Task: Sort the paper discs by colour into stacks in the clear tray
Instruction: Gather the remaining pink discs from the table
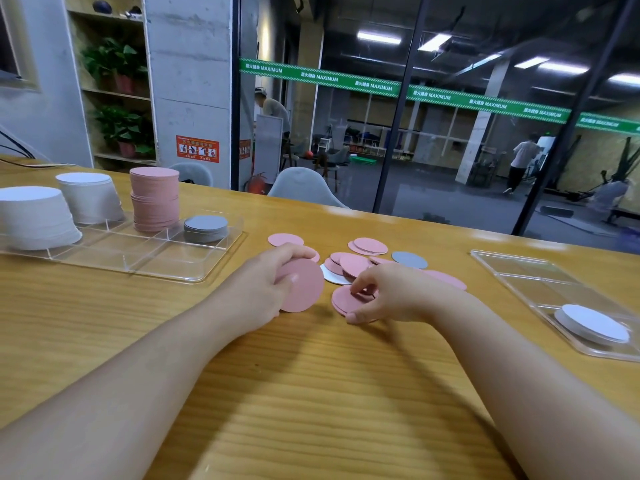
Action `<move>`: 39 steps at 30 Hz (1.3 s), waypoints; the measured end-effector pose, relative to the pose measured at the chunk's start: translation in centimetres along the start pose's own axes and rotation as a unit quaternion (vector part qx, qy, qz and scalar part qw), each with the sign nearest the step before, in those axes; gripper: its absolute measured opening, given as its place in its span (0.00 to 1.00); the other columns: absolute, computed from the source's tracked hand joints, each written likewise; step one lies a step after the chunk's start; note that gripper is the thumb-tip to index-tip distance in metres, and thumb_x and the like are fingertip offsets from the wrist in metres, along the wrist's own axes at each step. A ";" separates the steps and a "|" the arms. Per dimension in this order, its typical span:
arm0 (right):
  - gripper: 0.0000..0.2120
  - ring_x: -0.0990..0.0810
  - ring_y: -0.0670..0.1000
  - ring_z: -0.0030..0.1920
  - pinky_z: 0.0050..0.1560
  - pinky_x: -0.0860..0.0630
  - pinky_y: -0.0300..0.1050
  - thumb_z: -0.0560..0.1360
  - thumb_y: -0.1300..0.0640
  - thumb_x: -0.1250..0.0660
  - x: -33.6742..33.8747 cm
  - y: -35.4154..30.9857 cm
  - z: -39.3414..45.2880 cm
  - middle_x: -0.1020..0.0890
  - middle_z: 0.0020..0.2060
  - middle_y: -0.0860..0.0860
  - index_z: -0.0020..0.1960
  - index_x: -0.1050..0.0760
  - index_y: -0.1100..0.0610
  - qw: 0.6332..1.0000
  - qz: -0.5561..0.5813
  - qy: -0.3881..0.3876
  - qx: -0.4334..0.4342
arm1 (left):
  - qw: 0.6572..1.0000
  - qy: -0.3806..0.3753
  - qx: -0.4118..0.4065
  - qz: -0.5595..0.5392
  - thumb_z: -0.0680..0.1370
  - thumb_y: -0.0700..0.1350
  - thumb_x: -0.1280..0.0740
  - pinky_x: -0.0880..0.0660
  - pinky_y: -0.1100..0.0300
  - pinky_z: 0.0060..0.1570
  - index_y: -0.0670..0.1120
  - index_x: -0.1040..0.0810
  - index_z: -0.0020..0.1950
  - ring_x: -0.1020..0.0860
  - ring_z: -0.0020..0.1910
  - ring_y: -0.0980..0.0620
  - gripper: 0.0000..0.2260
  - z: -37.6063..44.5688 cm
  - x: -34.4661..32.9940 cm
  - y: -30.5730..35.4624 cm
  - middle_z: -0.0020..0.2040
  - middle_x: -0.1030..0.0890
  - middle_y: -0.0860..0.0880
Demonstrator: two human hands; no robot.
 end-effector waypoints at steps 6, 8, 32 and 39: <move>0.18 0.23 0.47 0.51 0.54 0.24 0.48 0.70 0.38 0.34 0.1 -0.3 -0.3 0.21 0.51 0.45 0.53 0.21 0.49 1.000 -0.013 0.018 -0.001 | 1.000 -0.003 0.006 0.001 0.81 0.40 0.43 0.30 0.74 0.29 0.68 0.33 0.53 0.25 0.36 0.54 0.19 0.1 -0.1 0.0 0.56 0.29 0.57; 0.19 0.23 0.49 0.48 0.49 0.23 0.48 0.73 0.38 0.38 0.0 -0.8 -0.5 0.19 0.47 0.48 0.50 0.20 0.52 0.998 -0.032 0.045 0.005 | 1.000 -0.004 0.008 0.002 0.81 0.40 0.43 0.30 0.74 0.29 0.68 0.33 0.53 0.25 0.36 0.54 0.20 0.1 -0.1 0.0 0.56 0.30 0.57; 0.13 0.23 0.58 0.42 0.37 0.24 0.54 0.78 0.53 0.43 -3.7 -2.2 0.7 0.25 0.43 0.55 0.49 0.23 0.59 0.872 0.086 0.390 0.285 | 0.998 0.007 -0.005 -0.065 0.82 0.46 0.44 0.19 0.55 0.38 0.67 0.28 0.50 0.24 0.46 0.57 0.14 0.0 -0.3 0.4 0.52 0.25 0.60; 0.16 0.31 0.45 0.39 0.40 0.31 0.41 0.77 0.52 0.46 -4.0 -2.3 0.9 0.26 0.41 0.50 0.50 0.24 0.61 0.884 0.143 0.363 0.256 | 0.999 -0.018 -0.030 -0.034 0.79 0.45 0.37 0.22 0.62 0.33 0.65 0.29 0.54 0.23 0.38 0.59 0.12 -0.1 -0.4 0.3 0.50 0.26 0.63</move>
Point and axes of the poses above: each hand's wrist, its own z-axis towards the middle knuckle, its own x-axis out of the back of the hand, y = z × x, the point moved 1 cm from there along z, towards the middle knuckle
